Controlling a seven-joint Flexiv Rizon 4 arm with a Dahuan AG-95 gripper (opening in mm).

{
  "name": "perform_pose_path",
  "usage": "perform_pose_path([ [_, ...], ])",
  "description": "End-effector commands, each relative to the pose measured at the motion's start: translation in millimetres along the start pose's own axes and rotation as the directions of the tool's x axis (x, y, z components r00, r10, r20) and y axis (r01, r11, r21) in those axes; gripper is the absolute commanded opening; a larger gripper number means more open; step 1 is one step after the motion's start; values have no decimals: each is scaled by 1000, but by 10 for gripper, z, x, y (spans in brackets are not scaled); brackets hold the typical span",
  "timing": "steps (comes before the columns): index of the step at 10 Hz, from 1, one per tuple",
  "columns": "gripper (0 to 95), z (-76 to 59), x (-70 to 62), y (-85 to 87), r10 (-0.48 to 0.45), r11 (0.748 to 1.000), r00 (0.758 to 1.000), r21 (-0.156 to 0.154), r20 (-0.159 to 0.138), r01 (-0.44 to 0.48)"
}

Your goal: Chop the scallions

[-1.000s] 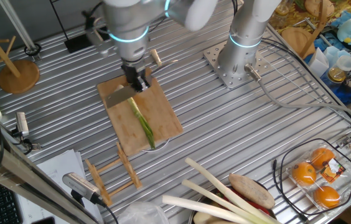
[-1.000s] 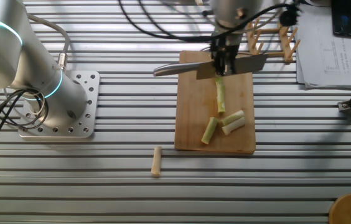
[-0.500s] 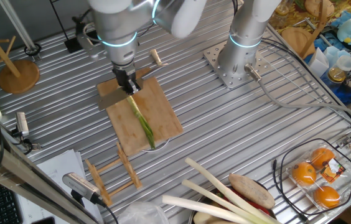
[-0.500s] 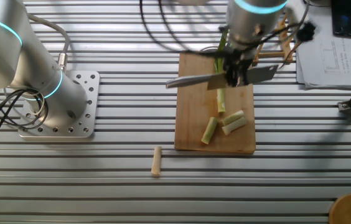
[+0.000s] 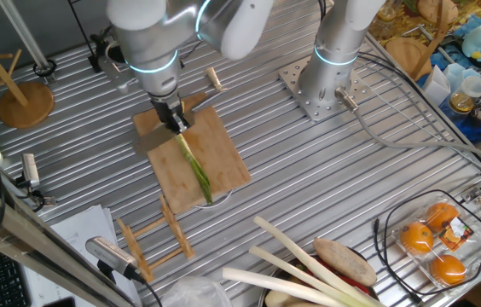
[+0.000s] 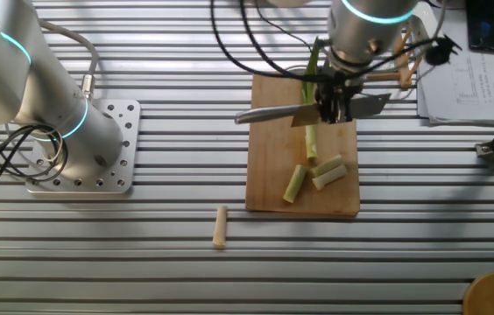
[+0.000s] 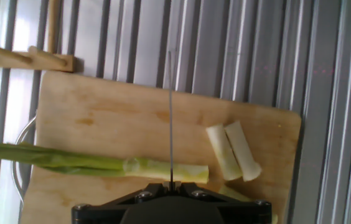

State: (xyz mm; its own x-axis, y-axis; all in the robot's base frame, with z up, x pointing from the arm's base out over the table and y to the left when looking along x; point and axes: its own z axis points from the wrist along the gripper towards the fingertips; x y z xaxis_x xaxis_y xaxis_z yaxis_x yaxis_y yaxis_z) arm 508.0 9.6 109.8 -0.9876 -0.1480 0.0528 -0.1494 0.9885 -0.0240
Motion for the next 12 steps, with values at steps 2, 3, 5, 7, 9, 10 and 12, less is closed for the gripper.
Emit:
perform_pose_path([
  [2, 0, 34, 22, -21, 90, 996, 992, -21, 88, -88],
  [3, 0, 59, 18, -29, 119, 993, 988, -27, 93, -117],
  [5, 0, 118, 5, -32, 138, 990, 984, -41, 110, -135],
  [7, 0, 179, -24, 29, 157, 987, 982, -44, 105, -154],
  [9, 0, 191, -28, 37, 158, 987, 983, -50, 97, -153],
  [10, 0, 198, -29, 35, 155, 987, 984, -66, 89, -150],
  [12, 0, 267, -37, 19, 146, 986, 987, -90, 67, -140],
])
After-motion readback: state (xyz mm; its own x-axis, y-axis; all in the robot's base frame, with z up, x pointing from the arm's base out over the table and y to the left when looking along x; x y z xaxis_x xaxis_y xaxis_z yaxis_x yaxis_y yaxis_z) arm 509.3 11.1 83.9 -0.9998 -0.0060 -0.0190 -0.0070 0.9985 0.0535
